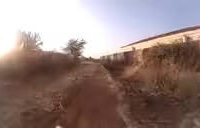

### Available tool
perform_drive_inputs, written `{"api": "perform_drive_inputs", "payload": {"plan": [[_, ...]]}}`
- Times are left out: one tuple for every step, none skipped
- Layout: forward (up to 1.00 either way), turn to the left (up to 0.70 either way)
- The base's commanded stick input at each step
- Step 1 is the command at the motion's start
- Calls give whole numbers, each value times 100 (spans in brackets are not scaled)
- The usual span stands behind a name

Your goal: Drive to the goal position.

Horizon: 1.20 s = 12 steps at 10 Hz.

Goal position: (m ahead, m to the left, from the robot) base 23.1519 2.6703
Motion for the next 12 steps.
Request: {"api": "perform_drive_inputs", "payload": {"plan": [[70, 0], [70, 0], [70, 0], [70, 0], [70, 0], [70, 0], [70, 0], [70, 0], [70, 0], [70, 0], [70, 0], [70, 0]]}}
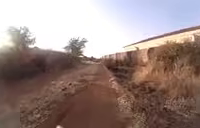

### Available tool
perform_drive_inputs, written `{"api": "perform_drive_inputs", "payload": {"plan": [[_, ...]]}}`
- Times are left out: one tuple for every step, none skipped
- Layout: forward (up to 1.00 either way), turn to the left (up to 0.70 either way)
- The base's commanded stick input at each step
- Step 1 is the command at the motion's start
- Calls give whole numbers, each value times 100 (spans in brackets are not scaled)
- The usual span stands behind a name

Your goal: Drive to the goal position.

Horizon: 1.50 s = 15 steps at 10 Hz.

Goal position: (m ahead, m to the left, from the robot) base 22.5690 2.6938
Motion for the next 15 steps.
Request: {"api": "perform_drive_inputs", "payload": {"plan": [[70, 0], [70, 0], [70, 0], [70, 0], [70, 0], [70, 0], [70, 0], [70, 0], [70, 0], [70, 0], [70, 0], [70, 0], [70, 0], [70, 0], [70, 0]]}}
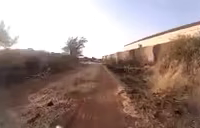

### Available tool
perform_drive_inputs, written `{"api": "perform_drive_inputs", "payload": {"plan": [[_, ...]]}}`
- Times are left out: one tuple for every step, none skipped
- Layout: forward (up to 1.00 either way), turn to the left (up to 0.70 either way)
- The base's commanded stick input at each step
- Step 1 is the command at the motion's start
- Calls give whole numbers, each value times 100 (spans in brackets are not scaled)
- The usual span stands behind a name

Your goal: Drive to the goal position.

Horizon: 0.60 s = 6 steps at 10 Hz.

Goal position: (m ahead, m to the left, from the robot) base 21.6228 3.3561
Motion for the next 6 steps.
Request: {"api": "perform_drive_inputs", "payload": {"plan": [[70, 0], [70, 0], [70, 0], [70, 0], [70, 0], [70, 0]]}}
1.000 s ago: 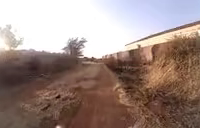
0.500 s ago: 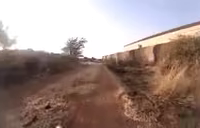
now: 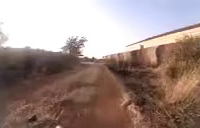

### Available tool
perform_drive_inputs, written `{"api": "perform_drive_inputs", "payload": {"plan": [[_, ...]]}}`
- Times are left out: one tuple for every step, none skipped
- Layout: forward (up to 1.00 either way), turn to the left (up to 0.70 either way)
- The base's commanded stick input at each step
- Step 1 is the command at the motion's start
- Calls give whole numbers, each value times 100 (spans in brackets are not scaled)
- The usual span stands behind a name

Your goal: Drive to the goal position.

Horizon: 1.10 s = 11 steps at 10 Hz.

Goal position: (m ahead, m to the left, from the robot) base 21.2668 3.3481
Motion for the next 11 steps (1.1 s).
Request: {"api": "perform_drive_inputs", "payload": {"plan": [[70, 0], [70, 0], [70, 0], [70, 0], [70, 0], [70, 0], [70, 0], [70, 0], [70, 0], [70, 0], [70, 0]]}}
